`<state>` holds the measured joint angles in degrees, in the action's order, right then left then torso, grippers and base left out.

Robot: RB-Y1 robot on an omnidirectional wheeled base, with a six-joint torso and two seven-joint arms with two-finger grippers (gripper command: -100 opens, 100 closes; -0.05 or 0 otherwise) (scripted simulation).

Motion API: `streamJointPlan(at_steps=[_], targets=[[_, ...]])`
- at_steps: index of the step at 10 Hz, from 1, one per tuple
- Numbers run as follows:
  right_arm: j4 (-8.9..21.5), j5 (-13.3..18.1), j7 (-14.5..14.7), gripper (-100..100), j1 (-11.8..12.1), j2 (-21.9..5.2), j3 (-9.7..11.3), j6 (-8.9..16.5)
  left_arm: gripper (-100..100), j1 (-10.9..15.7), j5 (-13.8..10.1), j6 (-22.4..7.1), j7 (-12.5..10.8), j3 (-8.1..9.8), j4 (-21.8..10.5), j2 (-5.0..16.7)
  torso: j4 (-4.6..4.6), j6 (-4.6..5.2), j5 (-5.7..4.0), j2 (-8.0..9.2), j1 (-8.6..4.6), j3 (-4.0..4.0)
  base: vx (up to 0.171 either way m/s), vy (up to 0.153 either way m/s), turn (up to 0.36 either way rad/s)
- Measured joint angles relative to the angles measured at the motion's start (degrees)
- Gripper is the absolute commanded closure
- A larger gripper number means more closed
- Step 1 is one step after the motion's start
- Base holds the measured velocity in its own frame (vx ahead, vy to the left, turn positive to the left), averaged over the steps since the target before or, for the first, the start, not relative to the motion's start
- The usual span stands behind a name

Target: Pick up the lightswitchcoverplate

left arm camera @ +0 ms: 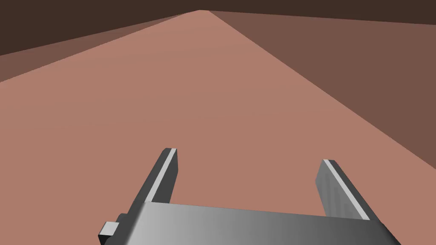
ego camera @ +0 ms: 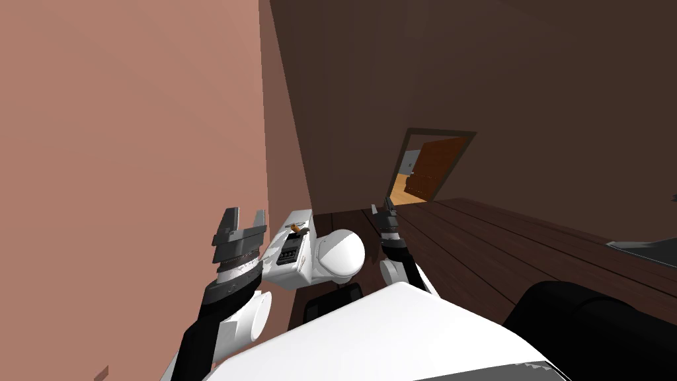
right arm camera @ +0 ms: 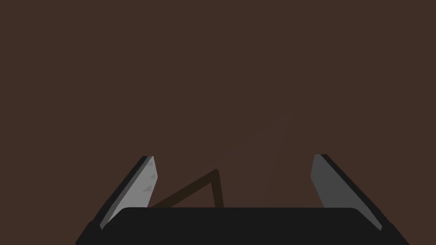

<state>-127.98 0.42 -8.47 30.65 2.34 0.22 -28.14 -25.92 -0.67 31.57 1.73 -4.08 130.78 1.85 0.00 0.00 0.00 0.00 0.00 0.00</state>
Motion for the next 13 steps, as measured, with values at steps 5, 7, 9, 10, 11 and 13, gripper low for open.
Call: streamJointPlan(at_steps=[5, 7, 9, 10, 11, 13], targets=[[0.0, 0.0, 0.0, 0, 0.0, 0.0, 0.0, 0.0, -100, 1.7, -0.6, -6.3, -0.7, 0.14, -0.7, 4.4, -0.01, 0.00, 0.02, -0.04, 0.11, -0.03, 0.008, 0.022, -0.011], [0.0, 0.0, 0.0, 0, 0.0, 0.0, 0.0, 0.0, -100, 2.5, -0.7, -9.0, -1.0, -0.03, -1.0, 4.8, -0.01, 0.00, 0.02, -0.04, 0.09, -0.02, 0.005, 0.020, -0.007], [0.0, 0.0, 0.0, 0, 0.0, 0.0, 0.0, 0.0, -100, 3.6, -0.9, -12.3, -1.1, -0.20, -1.2, 5.1, -0.01, 0.00, 0.02, -0.04, 0.08, -0.03, 0.008, 0.021, -0.012], [0.0, 0.0, 0.0, 0, 0.0, 0.0, 0.0, 0.0, -100, 3.7, -1.0, -13.4, -1.3, -0.16, -1.2, 5.3, -0.01, 0.00, 0.02, -0.03, 0.08, -0.02, 0.007, 0.022, -0.009], [0.0, 0.0, 0.0, 0, 0.0, 0.0, 0.0, 0.0, -100, 4.1, -1.0, -14.7, -1.4, -0.37, -1.6, 5.2, -0.01, 0.00, 0.02, -0.04, 0.08, -0.02, 0.006, 0.016, -0.008], [0.0, 0.0, 0.0, 0, 0.0, 0.0, 0.0, 0.0, -100, 5.1, -1.3, -17.5, -1.7, -0.17, -1.6, 5.4, -0.01, 0.00, 0.02, -0.04, 0.06, -0.02, 0.011, 0.024, -0.013]])
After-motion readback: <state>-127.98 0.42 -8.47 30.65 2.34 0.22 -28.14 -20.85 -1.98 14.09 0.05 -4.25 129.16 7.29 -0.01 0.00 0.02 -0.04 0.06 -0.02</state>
